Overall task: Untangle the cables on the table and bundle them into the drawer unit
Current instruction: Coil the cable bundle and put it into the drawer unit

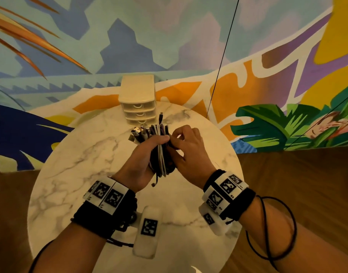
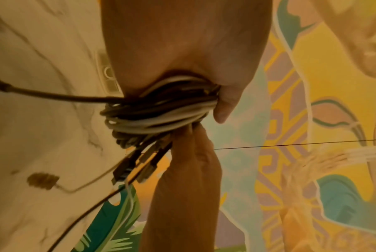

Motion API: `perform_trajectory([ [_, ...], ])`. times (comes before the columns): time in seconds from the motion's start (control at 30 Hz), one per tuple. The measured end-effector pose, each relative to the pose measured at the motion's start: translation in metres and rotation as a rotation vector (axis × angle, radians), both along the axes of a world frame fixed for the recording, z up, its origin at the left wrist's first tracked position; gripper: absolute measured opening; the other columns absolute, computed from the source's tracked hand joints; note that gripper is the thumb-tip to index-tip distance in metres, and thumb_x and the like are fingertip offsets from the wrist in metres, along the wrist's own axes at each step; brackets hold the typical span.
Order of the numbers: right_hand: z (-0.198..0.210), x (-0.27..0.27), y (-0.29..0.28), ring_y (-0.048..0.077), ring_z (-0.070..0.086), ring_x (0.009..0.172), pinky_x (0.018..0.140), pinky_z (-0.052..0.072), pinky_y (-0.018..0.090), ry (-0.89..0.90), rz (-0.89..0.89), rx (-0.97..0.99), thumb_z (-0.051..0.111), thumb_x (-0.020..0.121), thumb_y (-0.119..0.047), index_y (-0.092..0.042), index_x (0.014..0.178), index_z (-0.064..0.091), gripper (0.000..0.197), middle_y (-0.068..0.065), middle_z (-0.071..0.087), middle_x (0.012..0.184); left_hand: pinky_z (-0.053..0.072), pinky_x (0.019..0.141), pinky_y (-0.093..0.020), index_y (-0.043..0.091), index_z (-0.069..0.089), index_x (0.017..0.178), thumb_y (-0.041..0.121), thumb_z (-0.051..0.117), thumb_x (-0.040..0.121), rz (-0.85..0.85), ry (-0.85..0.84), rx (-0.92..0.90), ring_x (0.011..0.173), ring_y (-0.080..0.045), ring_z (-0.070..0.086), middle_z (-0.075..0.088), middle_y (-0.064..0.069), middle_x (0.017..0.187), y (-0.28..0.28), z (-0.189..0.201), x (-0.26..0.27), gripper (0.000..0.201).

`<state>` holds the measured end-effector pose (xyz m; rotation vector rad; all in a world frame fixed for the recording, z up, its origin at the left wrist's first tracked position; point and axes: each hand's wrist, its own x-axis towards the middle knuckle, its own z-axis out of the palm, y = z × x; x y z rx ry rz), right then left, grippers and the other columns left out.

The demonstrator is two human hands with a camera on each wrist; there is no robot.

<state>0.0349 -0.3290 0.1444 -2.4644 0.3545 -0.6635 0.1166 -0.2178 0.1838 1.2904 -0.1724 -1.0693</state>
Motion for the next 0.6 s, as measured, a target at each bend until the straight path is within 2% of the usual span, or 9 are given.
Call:
perform_trajectory([
  [0.07, 0.001, -0.001, -0.002, 0.015, 0.033, 0.09, 0.075, 0.03, 0.032, -0.041, 0.014, -0.05, 0.052, 0.089, -0.028, -0.016, 0.102, 0.068, 0.024, 0.002, 0.052, 0.102, 0.043, 0.094, -0.052, 0.008, 0.065, 0.111, 0.022, 0.054, 0.088, -0.045, -0.002, -0.008, 0.096, -0.034, 0.058, 0.066, -0.019, 0.107, 0.005, 0.002, 0.001, 0.03],
  [0.17, 0.006, -0.002, 0.001, 0.015, 0.034, 0.089, 0.074, 0.03, 0.031, -0.093, 0.01, -0.035, 0.054, 0.083, -0.036, -0.018, 0.091, 0.069, 0.025, -0.002, 0.049, 0.096, 0.042, 0.091, -0.049, 0.01, 0.07, 0.099, 0.023, 0.059, 0.077, -0.082, 0.017, -0.019, 0.091, -0.033, 0.056, 0.066, -0.014, 0.094, 0.011, 0.004, 0.005, 0.028],
  [0.27, 0.008, -0.006, 0.007, 0.011, 0.038, 0.093, 0.077, 0.034, 0.025, -0.089, -0.008, 0.168, 0.063, 0.076, -0.037, -0.022, 0.099, 0.063, 0.027, -0.007, 0.044, 0.096, 0.044, 0.083, -0.044, 0.01, 0.071, 0.087, 0.023, 0.059, 0.075, -0.139, 0.022, -0.032, 0.079, -0.026, 0.057, 0.063, -0.012, 0.085, 0.017, 0.004, 0.005, 0.021],
  [0.33, 0.009, -0.011, 0.008, 0.007, 0.045, 0.101, 0.083, 0.039, 0.024, -0.059, 0.039, 0.392, 0.064, 0.071, -0.038, -0.027, 0.109, 0.053, 0.041, -0.008, 0.047, 0.106, 0.045, 0.076, -0.04, 0.009, 0.068, 0.085, 0.022, 0.06, 0.076, -0.167, 0.016, -0.061, 0.074, -0.023, 0.057, 0.062, -0.01, 0.082, 0.02, 0.003, 0.001, 0.018],
  [0.4, 0.007, -0.019, 0.005, 0.002, 0.046, 0.114, 0.092, 0.042, 0.027, -0.003, 0.115, 0.603, 0.068, 0.068, -0.039, -0.032, 0.123, 0.042, 0.061, -0.011, 0.046, 0.124, 0.043, 0.073, -0.037, 0.009, 0.066, 0.085, 0.019, 0.06, 0.078, -0.163, 0.031, -0.115, 0.072, -0.022, 0.055, 0.06, -0.009, 0.078, 0.023, 0.001, -0.001, 0.014],
  [0.47, 0.003, -0.027, 0.001, -0.001, 0.039, 0.128, 0.099, 0.04, 0.026, 0.096, 0.189, 0.704, 0.08, 0.065, -0.04, -0.041, 0.139, 0.023, 0.094, -0.017, 0.034, 0.143, 0.04, 0.073, -0.035, 0.008, 0.064, 0.084, 0.021, 0.056, 0.077, -0.105, 0.066, -0.18, 0.071, -0.02, 0.05, 0.056, -0.008, 0.075, 0.025, 0.0, 0.004, 0.016],
  [0.53, 0.001, -0.03, 0.001, 0.0, 0.038, 0.13, 0.097, 0.042, 0.021, 0.204, 0.203, 0.689, 0.086, 0.062, -0.04, -0.047, 0.145, 0.006, 0.116, -0.019, 0.023, 0.151, 0.038, 0.074, -0.033, 0.007, 0.062, 0.084, 0.021, 0.056, 0.076, -0.063, 0.112, -0.243, 0.071, -0.019, 0.047, 0.052, -0.008, 0.073, 0.027, 0.0, 0.009, 0.017],
  [0.6, 0.004, -0.026, 0.0, 0.002, 0.053, 0.115, 0.084, 0.051, 0.019, 0.257, 0.222, 0.72, 0.086, 0.064, -0.032, -0.045, 0.146, 0.0, 0.12, -0.016, 0.025, 0.15, 0.037, 0.077, -0.034, 0.006, 0.06, 0.086, 0.022, 0.059, 0.074, -0.102, 0.127, -0.297, 0.073, -0.02, 0.046, 0.05, -0.007, 0.072, 0.028, -0.001, 0.01, 0.019],
])
